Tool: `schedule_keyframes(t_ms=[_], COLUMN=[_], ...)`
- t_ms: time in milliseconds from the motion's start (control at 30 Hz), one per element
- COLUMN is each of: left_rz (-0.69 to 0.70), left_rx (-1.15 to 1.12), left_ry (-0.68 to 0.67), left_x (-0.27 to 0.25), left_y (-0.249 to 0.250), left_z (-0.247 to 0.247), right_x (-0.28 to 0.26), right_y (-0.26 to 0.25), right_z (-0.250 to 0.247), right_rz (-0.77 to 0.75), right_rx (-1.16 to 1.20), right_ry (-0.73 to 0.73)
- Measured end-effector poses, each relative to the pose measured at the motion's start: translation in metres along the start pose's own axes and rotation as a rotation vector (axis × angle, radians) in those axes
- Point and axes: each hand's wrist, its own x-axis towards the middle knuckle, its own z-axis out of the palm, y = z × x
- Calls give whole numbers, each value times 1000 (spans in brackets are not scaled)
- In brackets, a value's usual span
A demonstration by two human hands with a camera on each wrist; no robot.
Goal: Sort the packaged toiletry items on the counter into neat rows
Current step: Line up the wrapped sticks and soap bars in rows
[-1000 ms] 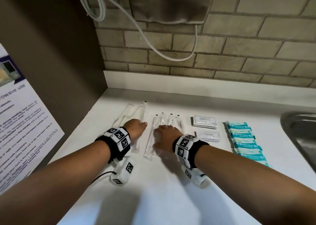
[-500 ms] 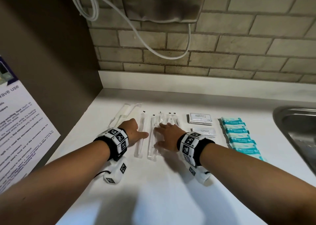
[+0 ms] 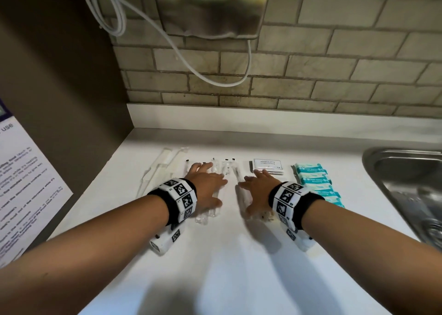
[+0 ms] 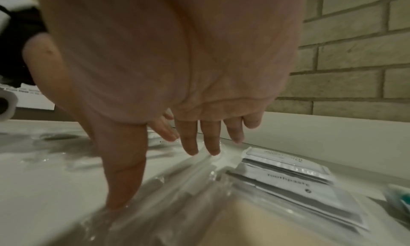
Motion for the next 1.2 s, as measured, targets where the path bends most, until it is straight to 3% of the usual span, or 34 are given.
schedule_keyframes(t_ms=[133,400,1000,1200], left_rz=[-1,35,1,-64], left_rx=[41,83,112,-59], left_ry=[-64,11,1,162], left_x=[3,15,12,0], left_y=[4,21,28,11], left_z=[1,11,10,3], right_x=[5,19,11,3], right_y=[-1,1,3,-5], right_z=[5,6,12,-8], right_rz=[14,82,48,22], right_rx=[6,86,25,43], right_ry=[10,13,11,85])
